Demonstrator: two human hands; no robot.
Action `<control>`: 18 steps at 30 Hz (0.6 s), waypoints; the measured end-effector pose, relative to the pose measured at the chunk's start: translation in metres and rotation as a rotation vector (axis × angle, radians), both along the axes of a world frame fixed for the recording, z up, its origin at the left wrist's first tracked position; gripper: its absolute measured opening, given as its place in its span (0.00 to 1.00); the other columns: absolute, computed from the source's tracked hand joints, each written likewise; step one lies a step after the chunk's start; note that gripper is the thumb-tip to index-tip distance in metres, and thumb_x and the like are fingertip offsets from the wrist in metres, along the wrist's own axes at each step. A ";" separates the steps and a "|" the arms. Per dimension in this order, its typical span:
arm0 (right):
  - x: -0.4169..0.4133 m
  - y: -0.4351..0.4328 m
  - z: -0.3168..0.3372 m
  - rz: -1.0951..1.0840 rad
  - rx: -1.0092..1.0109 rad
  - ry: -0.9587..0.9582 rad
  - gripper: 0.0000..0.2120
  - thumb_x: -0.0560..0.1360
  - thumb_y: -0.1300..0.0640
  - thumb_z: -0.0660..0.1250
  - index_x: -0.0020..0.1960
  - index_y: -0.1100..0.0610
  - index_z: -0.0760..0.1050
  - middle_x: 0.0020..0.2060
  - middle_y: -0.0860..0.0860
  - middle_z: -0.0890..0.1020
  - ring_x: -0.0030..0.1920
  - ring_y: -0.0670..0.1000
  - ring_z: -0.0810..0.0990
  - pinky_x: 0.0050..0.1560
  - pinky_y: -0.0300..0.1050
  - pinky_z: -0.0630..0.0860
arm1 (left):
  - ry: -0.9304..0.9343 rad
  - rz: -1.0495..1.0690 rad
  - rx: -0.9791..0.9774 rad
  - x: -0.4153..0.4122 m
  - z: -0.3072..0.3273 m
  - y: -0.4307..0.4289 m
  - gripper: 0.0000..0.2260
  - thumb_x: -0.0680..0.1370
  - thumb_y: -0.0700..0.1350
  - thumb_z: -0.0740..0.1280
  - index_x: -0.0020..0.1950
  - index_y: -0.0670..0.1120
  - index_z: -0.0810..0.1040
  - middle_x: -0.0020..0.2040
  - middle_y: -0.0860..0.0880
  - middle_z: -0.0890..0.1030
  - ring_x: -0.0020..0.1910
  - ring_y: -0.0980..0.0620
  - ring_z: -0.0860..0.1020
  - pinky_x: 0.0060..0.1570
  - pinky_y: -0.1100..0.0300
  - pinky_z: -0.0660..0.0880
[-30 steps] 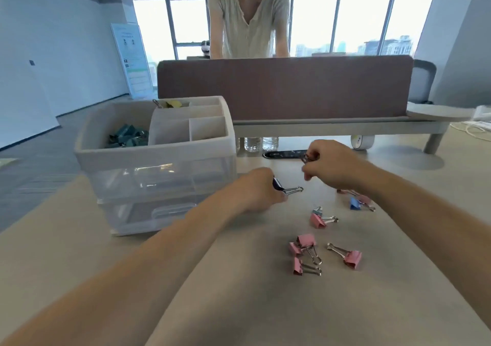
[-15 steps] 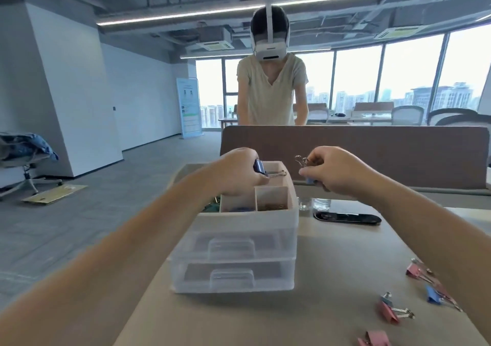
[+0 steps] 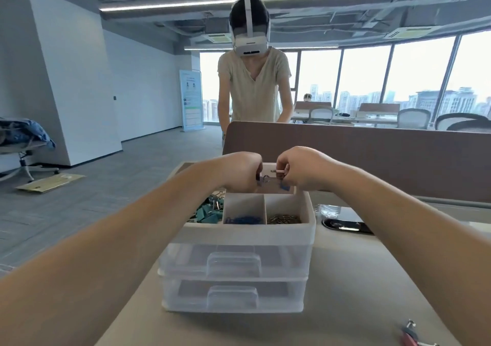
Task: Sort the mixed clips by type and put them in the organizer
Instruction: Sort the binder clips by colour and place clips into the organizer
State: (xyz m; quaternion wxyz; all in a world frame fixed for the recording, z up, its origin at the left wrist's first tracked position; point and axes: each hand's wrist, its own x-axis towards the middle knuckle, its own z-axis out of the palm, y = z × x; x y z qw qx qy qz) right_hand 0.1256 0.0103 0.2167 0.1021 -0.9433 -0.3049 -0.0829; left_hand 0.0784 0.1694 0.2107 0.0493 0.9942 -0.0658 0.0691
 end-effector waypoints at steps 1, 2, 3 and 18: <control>0.000 0.000 -0.001 0.000 -0.021 0.014 0.06 0.70 0.60 0.74 0.44 0.52 0.80 0.42 0.50 0.82 0.42 0.51 0.78 0.33 0.39 0.69 | 0.020 -0.011 0.010 0.001 0.000 -0.001 0.13 0.77 0.44 0.67 0.60 0.43 0.74 0.53 0.45 0.79 0.49 0.48 0.78 0.48 0.54 0.76; -0.001 0.001 -0.001 0.006 -0.041 0.025 0.06 0.71 0.60 0.73 0.46 0.52 0.81 0.43 0.49 0.82 0.42 0.51 0.78 0.33 0.39 0.70 | 0.020 -0.026 0.021 0.002 0.000 0.000 0.13 0.77 0.45 0.68 0.60 0.44 0.73 0.53 0.46 0.79 0.49 0.48 0.77 0.48 0.55 0.76; -0.002 0.005 -0.002 0.024 -0.070 0.024 0.06 0.72 0.59 0.72 0.48 0.52 0.81 0.45 0.48 0.82 0.43 0.50 0.78 0.34 0.38 0.70 | 0.006 -0.037 0.028 0.002 -0.001 0.003 0.12 0.77 0.46 0.69 0.57 0.45 0.73 0.53 0.47 0.79 0.46 0.49 0.77 0.44 0.56 0.75; 0.000 -0.007 -0.012 0.036 0.129 -0.077 0.06 0.75 0.60 0.66 0.50 0.52 0.80 0.45 0.47 0.80 0.43 0.49 0.77 0.42 0.41 0.70 | -0.172 -0.086 0.066 -0.001 -0.007 0.004 0.13 0.78 0.47 0.68 0.63 0.50 0.80 0.50 0.51 0.73 0.45 0.54 0.71 0.45 0.62 0.65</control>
